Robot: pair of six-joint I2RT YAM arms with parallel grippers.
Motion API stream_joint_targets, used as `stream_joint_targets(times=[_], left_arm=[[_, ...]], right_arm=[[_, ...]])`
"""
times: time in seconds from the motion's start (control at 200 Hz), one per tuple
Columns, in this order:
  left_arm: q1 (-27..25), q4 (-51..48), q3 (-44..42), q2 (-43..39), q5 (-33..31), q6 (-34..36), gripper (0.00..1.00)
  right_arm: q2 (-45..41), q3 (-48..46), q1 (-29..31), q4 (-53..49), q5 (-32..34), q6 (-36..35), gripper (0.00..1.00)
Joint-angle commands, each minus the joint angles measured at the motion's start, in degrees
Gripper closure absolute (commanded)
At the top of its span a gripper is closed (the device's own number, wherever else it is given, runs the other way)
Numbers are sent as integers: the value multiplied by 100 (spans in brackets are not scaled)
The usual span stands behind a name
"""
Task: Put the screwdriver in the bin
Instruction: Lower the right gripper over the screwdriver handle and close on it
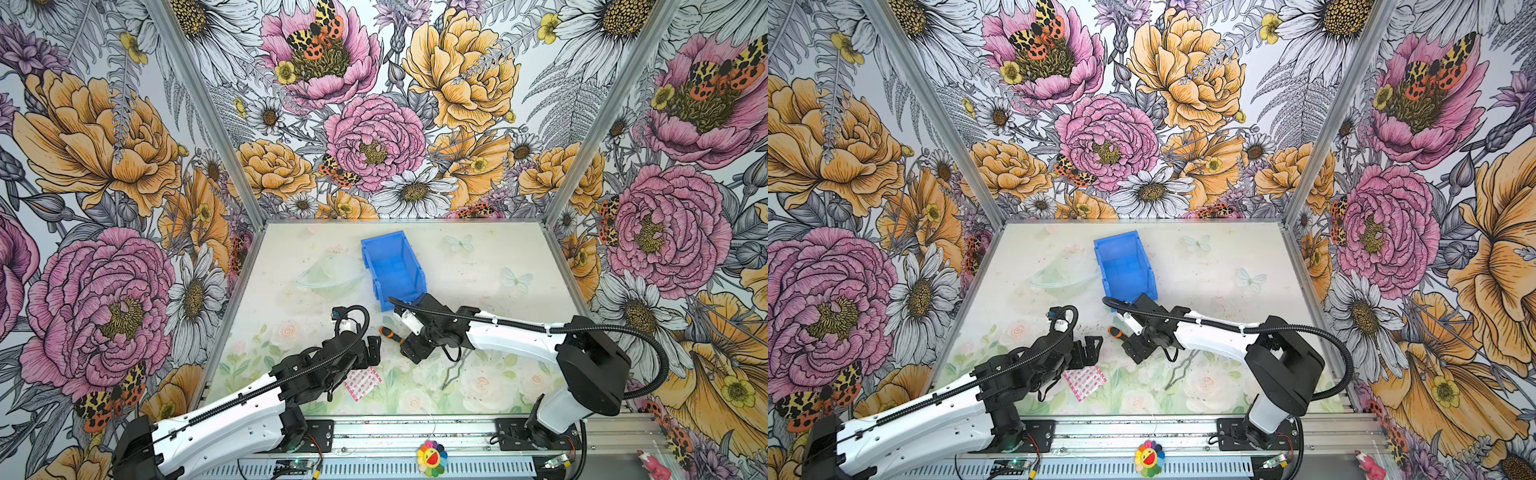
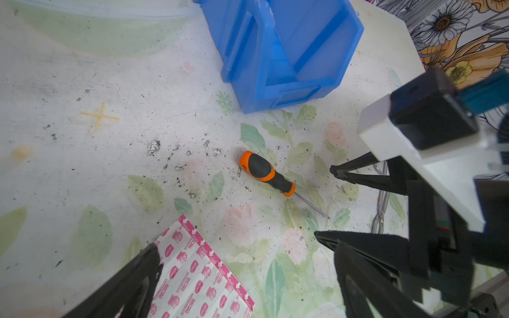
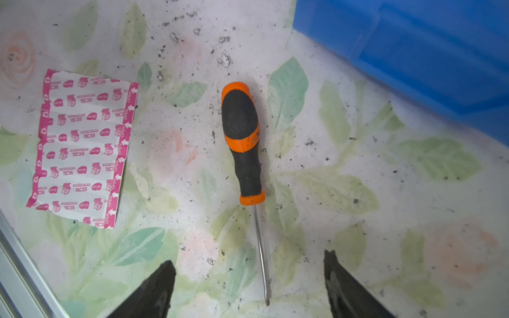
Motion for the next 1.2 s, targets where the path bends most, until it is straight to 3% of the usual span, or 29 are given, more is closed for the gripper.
stream_joint_targets(times=[0.0,0.5,0.686,1.011,1.191], left_arm=[[-23,-264,-37,-118,150,-85,1],[-20,-542,1,-163,332,-24,1],[24,-547,-21,-170,483,54,1],[50,-562,1,-204,483,13,1],[76,-591,25,-226,396,82,1]], right_arm=[[166,299,55,275,125,4,22],[1083,841,110,529,166,200,39],[1271,873,129,528,276,205,61],[1656,895,170,528,320,162,73],[1268,651,175,528,494,172,87]])
